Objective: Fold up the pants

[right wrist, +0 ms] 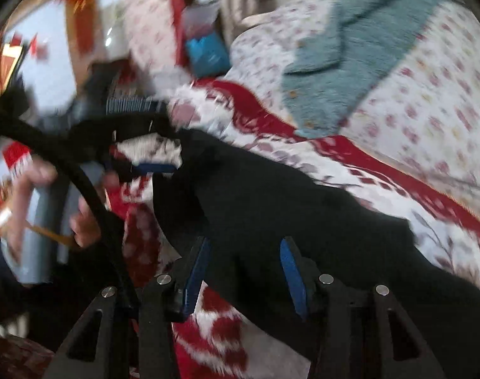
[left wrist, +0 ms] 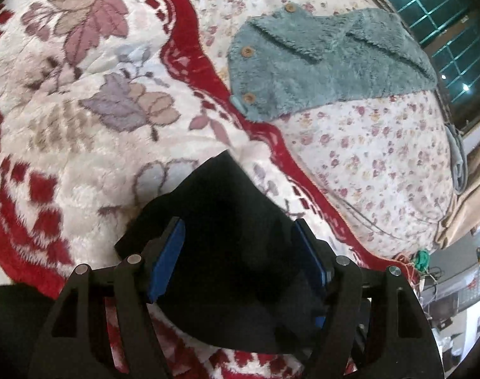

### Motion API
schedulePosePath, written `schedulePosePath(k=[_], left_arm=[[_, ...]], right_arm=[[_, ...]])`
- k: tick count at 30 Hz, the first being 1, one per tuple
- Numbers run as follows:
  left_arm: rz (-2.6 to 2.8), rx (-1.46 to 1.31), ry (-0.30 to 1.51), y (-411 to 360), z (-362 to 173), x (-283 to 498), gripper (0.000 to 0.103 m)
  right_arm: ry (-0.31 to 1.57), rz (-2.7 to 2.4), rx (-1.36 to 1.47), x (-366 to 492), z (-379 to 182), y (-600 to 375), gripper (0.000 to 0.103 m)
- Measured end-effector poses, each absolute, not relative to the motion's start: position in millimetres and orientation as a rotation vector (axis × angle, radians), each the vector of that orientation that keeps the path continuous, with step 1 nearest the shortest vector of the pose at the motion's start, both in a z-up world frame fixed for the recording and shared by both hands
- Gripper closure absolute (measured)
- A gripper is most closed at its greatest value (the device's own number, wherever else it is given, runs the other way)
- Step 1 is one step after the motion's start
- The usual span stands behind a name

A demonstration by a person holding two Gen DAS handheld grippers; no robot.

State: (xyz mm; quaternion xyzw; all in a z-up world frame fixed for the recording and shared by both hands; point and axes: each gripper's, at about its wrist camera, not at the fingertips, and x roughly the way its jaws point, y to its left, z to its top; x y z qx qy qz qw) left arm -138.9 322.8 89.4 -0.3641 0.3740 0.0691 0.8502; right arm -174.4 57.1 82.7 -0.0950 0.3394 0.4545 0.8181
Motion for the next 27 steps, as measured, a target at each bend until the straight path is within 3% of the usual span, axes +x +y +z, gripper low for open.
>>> schedulePosePath(k=[6, 8, 9, 10, 11, 13, 19, 24, 25, 27], left_arm=[[0.104, -0.767, 0.81, 320.3, 84.0, -118.1, 0.033], [0.09, -0.78, 0.789, 320.1, 83.4, -113.8, 0.034], [0.076, -0.781, 0.764, 319.9, 84.8, -112.2, 0.044], [0.076, -0.763, 0.759, 318.6, 86.8, -110.6, 0.056], [0.089, -0.726, 0.765, 316.6, 89.7, -109.2, 0.081], [0.085, -0.684, 0.735, 315.8, 99.3, -112.7, 0.086], [0.037, -0.633, 0.646, 311.0, 128.5, -155.1, 0.09], [0.187, -0.537, 0.766, 314.0, 92.6, -167.1, 0.089], [0.219, -0.568, 0.813, 320.2, 77.7, -164.7, 0.088], [0.233, -0.642, 0.858, 332.2, 63.0, -165.8, 0.073]], right_arm=[[0.665, 0.851, -0.41, -170.8, 67.1, 87.8, 0.057], [0.647, 0.869, -0.415, -166.5, 65.1, 87.9, 0.061], [0.656, 0.883, -0.404, -164.5, 66.0, 87.0, 0.08], [0.682, 0.897, -0.385, -159.3, 67.8, 85.6, 0.091], [0.688, 0.906, -0.368, -157.3, 71.0, 84.1, 0.093], [0.684, 0.931, -0.323, -155.9, 82.4, 76.7, 0.098], [0.687, 1.023, -0.21, -171.5, 116.2, 54.4, 0.098], [0.739, 1.034, -0.246, -186.9, 85.6, 75.4, 0.096], [0.758, 1.021, -0.255, -185.3, 74.7, 81.7, 0.093], [0.839, 1.007, -0.249, -182.9, 55.9, 91.9, 0.088]])
